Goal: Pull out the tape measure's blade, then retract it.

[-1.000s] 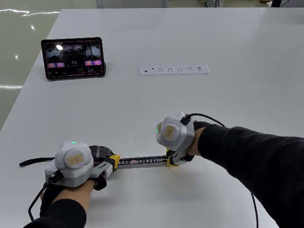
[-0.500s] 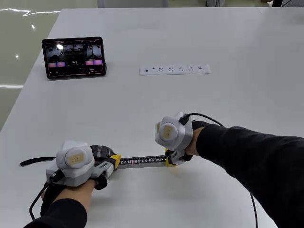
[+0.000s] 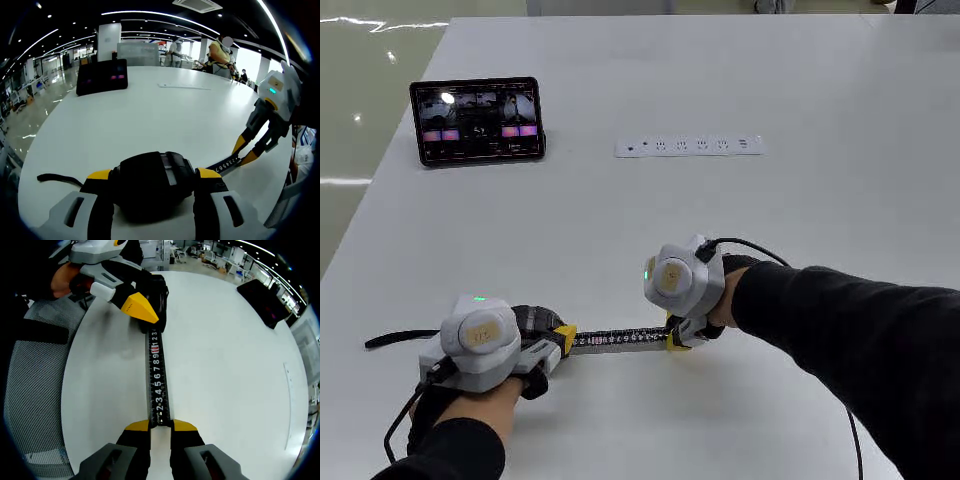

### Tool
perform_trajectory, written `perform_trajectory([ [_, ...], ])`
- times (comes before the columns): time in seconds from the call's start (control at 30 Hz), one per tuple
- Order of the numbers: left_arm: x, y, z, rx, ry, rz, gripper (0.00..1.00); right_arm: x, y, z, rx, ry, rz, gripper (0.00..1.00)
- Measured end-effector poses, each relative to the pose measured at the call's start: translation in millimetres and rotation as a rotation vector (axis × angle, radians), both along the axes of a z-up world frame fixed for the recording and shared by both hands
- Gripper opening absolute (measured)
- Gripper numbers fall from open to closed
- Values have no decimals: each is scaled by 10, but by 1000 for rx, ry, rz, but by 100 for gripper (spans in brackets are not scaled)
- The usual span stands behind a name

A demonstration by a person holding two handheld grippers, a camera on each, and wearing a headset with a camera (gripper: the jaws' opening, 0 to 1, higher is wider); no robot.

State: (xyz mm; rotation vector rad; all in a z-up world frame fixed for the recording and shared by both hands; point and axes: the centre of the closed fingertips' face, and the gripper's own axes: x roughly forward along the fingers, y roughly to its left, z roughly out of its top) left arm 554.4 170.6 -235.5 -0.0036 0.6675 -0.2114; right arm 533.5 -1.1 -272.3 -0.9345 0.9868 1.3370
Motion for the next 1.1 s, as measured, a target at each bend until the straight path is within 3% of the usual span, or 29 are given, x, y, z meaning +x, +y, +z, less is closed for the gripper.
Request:
perform_trajectory([
  [1.1, 4, 4, -10, -3, 9, -1, 60, -1, 190, -10, 23, 6, 3, 10],
])
